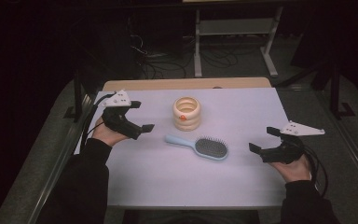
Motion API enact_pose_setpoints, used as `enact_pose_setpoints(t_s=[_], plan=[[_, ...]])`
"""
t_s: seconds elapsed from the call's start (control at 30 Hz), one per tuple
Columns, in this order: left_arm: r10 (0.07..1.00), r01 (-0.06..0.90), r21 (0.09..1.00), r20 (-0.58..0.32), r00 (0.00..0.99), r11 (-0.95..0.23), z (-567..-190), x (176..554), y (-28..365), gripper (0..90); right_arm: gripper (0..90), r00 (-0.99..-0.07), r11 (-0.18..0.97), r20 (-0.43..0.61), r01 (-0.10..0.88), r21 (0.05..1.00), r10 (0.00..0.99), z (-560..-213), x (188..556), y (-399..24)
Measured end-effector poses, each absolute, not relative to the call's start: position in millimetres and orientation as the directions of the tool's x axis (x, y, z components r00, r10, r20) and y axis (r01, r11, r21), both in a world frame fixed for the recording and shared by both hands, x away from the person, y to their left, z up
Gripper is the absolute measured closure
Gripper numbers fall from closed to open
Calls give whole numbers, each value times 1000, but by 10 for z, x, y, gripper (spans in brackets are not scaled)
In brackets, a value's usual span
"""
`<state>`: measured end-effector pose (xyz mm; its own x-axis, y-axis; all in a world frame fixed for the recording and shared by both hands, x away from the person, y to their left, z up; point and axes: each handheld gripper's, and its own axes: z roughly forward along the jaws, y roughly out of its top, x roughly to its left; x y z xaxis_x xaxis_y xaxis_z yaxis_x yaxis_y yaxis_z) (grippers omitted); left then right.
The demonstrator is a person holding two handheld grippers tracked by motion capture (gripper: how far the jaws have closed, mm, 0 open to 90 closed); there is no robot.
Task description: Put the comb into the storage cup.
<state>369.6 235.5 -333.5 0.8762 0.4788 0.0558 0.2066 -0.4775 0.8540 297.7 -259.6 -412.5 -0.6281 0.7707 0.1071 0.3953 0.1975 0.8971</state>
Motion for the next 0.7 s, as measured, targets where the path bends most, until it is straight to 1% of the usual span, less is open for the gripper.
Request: enact_pose_setpoints(t_s=[0.43, 0.7], plan=[[441, 194, 843, 56, 896, -501, -3335, 3795, 2101, 0, 0, -630, 198, 108, 397, 896, 769, -4123, 2973, -2595], [426, 194, 828, 60, 903, -527, -3358, 3850, 2021, 0, 0, -630, 200, 108, 397, 896, 769, -4121, 2969, -2594]])
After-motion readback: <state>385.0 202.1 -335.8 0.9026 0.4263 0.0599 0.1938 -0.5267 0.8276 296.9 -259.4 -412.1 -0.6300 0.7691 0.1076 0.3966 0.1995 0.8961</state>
